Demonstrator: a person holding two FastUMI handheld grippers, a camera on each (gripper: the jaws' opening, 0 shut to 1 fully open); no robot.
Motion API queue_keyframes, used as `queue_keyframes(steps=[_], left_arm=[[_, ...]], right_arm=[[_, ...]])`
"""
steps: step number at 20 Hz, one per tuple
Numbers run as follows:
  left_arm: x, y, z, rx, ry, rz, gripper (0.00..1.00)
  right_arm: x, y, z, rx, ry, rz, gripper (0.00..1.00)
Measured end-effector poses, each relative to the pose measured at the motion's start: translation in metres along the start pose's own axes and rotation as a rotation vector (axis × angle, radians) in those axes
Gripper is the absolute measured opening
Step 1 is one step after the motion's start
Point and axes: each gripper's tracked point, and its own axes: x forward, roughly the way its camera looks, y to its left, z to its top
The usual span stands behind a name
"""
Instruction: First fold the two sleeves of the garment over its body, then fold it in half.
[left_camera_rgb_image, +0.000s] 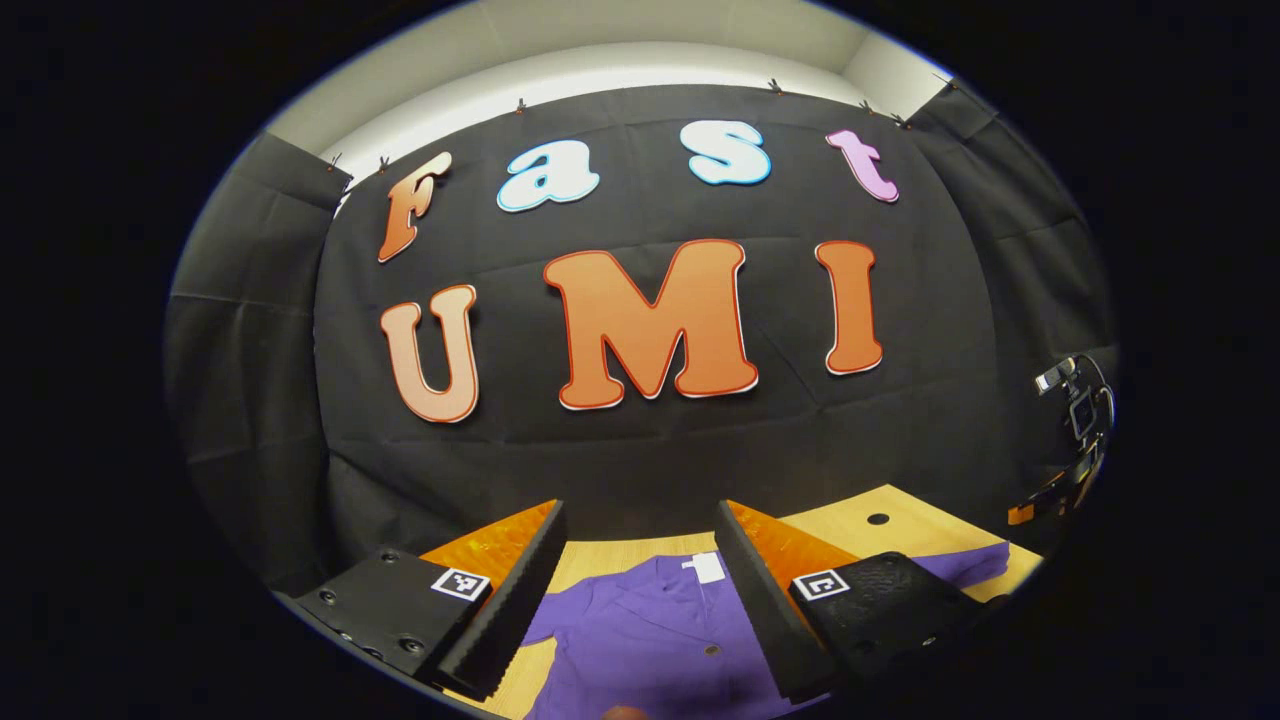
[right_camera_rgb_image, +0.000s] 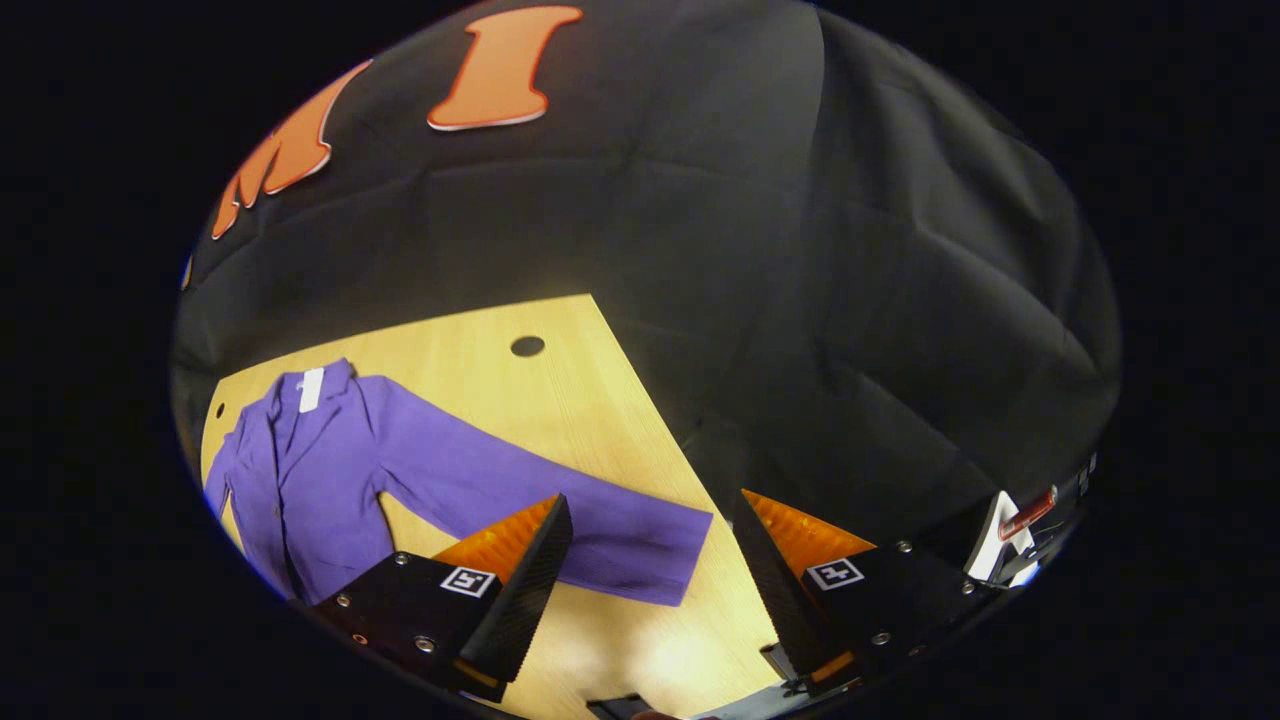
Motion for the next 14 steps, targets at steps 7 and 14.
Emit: queue_keyframes(steps=[7,14], left_arm=[[-0.012,-0.005,-0.015,0.032,0.051,0.040,0.94],[-0.021,-0.013,-0.026,0.033,0.088,0.038,0.94]], right_arm=[[0.060,-0.017,-0.050,0.087,0.285,0.043,0.97],[0.083,-0.015,-0.092,0.150,0.548,0.095,0.95]])
